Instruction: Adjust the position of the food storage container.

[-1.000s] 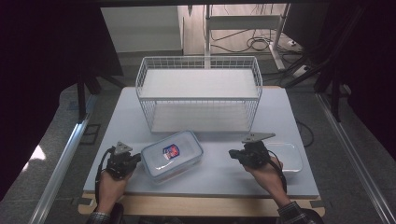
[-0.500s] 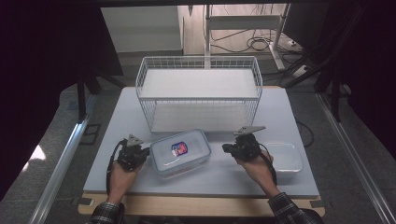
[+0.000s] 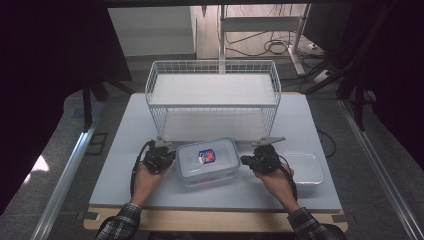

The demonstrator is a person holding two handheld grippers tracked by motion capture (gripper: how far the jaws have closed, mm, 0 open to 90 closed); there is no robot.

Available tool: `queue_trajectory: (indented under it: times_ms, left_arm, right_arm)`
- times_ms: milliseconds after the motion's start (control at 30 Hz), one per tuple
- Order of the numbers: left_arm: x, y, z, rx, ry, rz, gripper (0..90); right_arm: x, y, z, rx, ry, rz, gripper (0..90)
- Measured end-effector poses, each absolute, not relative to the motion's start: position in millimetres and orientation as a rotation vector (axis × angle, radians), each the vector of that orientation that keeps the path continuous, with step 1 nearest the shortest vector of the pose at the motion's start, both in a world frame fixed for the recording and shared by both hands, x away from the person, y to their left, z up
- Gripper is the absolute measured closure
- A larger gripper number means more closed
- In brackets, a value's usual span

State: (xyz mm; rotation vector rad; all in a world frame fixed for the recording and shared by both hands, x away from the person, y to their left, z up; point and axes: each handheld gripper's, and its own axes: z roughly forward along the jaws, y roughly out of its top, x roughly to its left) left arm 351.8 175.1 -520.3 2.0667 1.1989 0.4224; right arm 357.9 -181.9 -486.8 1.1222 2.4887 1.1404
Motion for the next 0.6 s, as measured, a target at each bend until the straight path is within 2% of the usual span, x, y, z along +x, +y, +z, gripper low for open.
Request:
queue_trajectory:
  times_ms: [133, 600]
  left_arm:
    - [358.9, 170.3, -521.3, 2.069, 1.204, 0.415, 89.9]
    - [366.8, 152.1, -521.6, 2.096, 1.151, 0.373, 90.0]
  right_arm:
    - [354.8, -183.9, -485.8, 1.124, 2.492, 1.13, 89.4]
    - [332.3, -199.7, -481.6, 1.145, 2.496, 1.096, 89.7]
